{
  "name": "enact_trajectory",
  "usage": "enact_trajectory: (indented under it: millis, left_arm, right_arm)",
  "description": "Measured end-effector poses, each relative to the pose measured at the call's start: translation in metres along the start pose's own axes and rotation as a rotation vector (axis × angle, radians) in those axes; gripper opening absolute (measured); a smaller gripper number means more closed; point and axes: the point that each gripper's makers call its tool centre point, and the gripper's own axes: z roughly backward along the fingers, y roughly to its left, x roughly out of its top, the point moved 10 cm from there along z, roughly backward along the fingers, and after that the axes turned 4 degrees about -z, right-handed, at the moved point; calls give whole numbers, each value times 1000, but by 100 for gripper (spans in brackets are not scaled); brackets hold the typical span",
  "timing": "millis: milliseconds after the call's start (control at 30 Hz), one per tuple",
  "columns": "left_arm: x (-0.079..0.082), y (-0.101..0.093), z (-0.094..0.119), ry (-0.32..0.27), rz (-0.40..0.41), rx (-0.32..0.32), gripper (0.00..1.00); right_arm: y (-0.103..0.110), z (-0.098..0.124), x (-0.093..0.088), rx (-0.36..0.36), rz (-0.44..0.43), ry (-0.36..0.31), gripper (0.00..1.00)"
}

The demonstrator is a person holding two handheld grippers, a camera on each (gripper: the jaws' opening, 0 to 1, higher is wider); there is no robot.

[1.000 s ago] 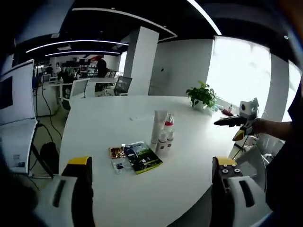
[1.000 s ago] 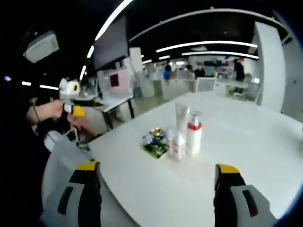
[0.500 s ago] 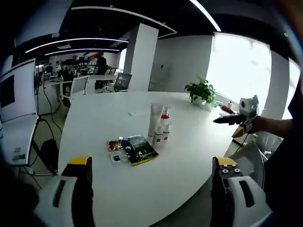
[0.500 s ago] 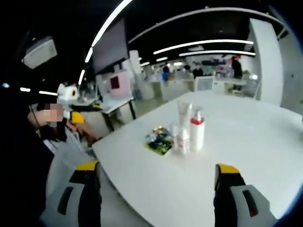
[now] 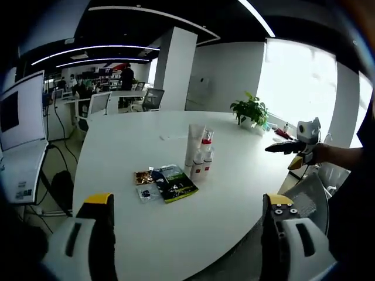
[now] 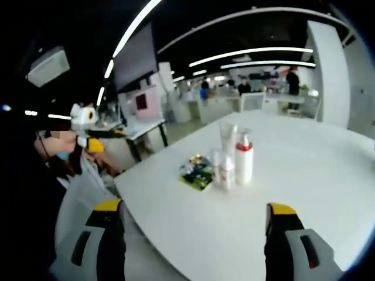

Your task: Arrange the skincare products in the storage area until every visible bottle or jar stands upright without overlapping.

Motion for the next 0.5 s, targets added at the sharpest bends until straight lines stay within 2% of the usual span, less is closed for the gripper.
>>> enact_trajectory:
  millis: [500]
  left_arm:
    - [-2, 2, -2, 4, 15, 10, 99]
  right_arm:
    - [-1, -5, -3, 8, -11, 11, 99]
